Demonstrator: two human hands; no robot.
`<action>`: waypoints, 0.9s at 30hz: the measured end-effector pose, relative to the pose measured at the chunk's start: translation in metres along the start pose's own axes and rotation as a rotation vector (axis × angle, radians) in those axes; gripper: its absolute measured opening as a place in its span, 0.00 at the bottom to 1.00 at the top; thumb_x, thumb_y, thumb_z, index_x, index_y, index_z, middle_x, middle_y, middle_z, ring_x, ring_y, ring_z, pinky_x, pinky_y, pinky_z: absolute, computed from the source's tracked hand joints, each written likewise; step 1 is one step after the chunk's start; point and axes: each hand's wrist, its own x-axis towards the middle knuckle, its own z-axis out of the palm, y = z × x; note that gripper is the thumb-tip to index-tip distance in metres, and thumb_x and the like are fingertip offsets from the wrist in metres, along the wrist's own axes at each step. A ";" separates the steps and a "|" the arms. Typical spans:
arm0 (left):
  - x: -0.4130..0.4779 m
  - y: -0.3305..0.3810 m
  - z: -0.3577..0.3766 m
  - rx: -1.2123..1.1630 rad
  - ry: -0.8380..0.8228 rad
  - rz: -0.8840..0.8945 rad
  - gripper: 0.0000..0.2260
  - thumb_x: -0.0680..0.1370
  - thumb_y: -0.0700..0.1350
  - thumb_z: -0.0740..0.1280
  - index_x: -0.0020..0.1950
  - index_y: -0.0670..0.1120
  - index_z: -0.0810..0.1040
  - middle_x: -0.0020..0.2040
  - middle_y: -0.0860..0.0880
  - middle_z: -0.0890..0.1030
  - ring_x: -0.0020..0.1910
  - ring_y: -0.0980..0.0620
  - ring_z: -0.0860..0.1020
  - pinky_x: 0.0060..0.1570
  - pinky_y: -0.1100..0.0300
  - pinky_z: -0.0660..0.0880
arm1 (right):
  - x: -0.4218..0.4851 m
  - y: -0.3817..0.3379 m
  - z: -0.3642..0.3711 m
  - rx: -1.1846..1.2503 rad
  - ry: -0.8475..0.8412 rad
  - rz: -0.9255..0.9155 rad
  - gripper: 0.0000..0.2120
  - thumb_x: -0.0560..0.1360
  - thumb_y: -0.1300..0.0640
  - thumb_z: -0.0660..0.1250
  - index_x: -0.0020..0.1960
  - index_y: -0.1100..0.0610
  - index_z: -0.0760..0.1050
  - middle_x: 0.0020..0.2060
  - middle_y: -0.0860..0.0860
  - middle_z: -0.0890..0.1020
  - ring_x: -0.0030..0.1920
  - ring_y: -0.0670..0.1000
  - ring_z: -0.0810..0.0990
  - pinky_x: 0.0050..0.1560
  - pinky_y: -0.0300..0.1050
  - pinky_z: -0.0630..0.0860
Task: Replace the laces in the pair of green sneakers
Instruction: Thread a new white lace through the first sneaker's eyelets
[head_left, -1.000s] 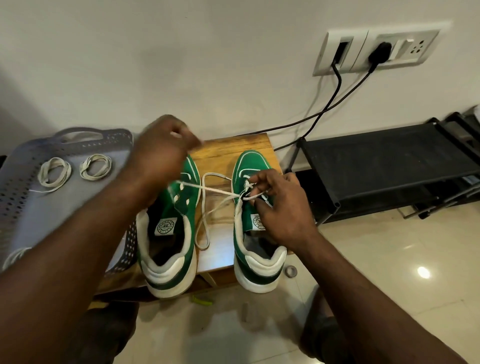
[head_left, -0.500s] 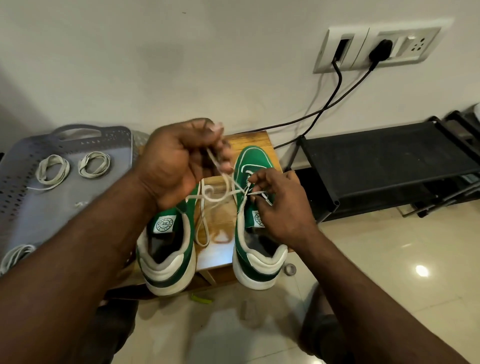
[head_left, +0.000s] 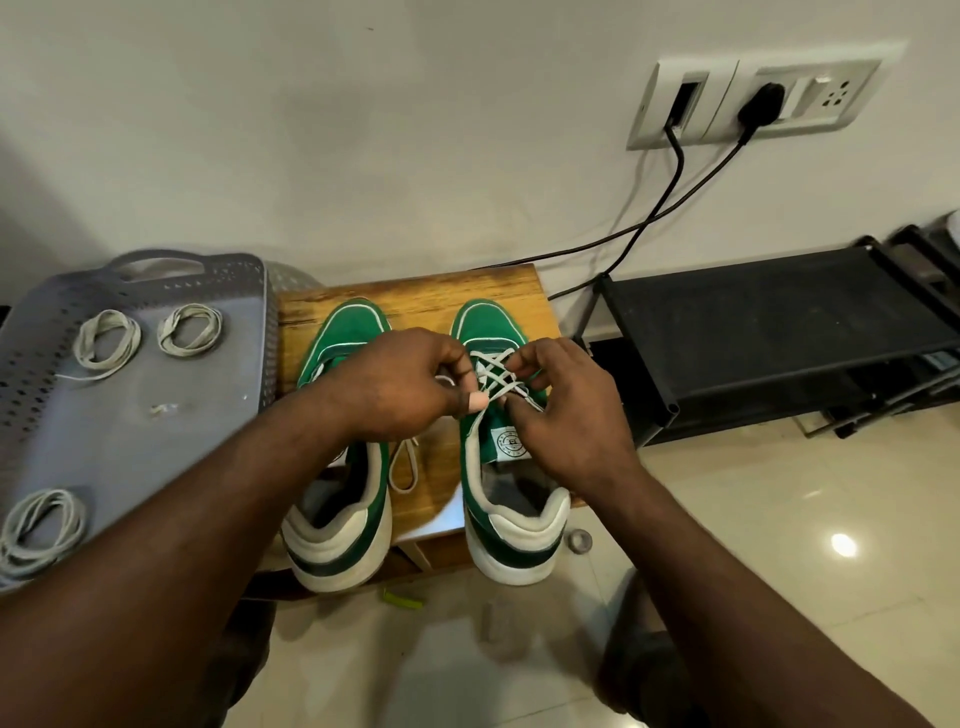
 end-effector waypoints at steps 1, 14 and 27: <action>0.001 0.000 0.000 -0.016 0.013 0.003 0.03 0.78 0.51 0.75 0.46 0.53 0.84 0.42 0.57 0.85 0.39 0.61 0.79 0.46 0.58 0.76 | 0.000 0.000 -0.001 -0.016 -0.001 -0.009 0.13 0.74 0.56 0.77 0.56 0.49 0.80 0.53 0.44 0.79 0.51 0.44 0.78 0.47 0.39 0.78; -0.001 -0.001 0.007 0.124 0.078 0.060 0.05 0.81 0.46 0.71 0.53 0.57 0.79 0.45 0.56 0.80 0.43 0.56 0.78 0.42 0.58 0.73 | -0.007 -0.004 -0.002 -0.082 0.106 -0.016 0.09 0.76 0.55 0.76 0.55 0.51 0.83 0.52 0.48 0.84 0.50 0.49 0.83 0.48 0.52 0.84; 0.005 0.002 0.022 0.247 0.137 -0.012 0.05 0.83 0.45 0.67 0.50 0.49 0.83 0.47 0.49 0.80 0.47 0.48 0.78 0.49 0.52 0.75 | -0.005 -0.004 0.001 -0.119 -0.042 -0.094 0.07 0.76 0.51 0.76 0.54 0.48 0.85 0.56 0.46 0.81 0.61 0.50 0.73 0.55 0.50 0.77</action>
